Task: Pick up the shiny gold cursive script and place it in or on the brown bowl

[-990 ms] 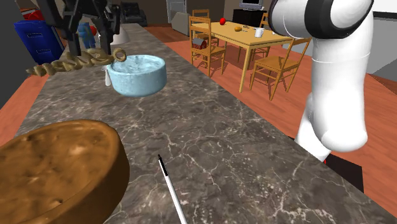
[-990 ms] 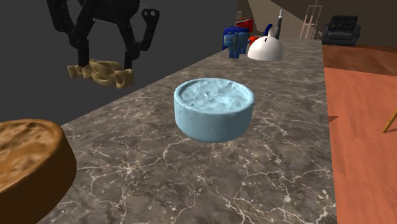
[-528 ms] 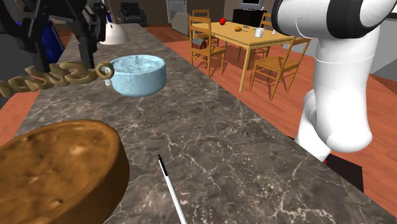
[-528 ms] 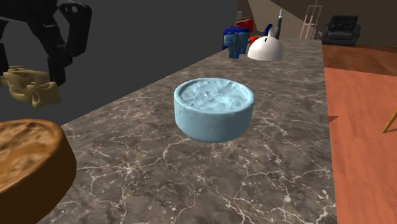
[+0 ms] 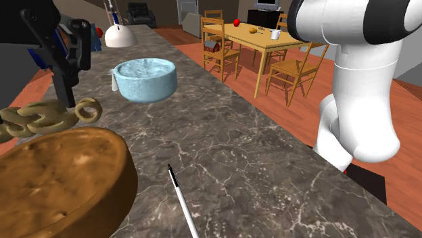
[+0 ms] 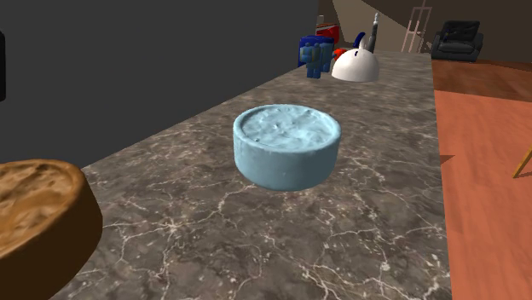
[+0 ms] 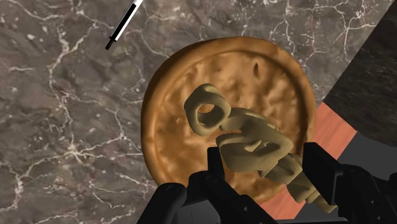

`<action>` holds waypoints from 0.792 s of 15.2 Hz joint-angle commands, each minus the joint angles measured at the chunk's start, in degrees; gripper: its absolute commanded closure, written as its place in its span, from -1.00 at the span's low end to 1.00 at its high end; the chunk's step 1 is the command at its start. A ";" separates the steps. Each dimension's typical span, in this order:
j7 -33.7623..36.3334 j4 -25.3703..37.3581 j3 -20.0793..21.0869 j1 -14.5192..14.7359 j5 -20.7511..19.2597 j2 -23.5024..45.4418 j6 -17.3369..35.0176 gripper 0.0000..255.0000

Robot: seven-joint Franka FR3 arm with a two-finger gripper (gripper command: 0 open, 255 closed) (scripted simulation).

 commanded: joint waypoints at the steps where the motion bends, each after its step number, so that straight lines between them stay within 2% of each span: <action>1: -0.28 -3.17 0.02 -0.54 0.58 -1.11 2.15 1.00; 8: -2.08 -13.35 -0.14 -2.43 2.56 -4.51 9.03 1.00; 12: -2.79 -17.18 -0.22 -2.96 3.20 -5.57 11.84 1.00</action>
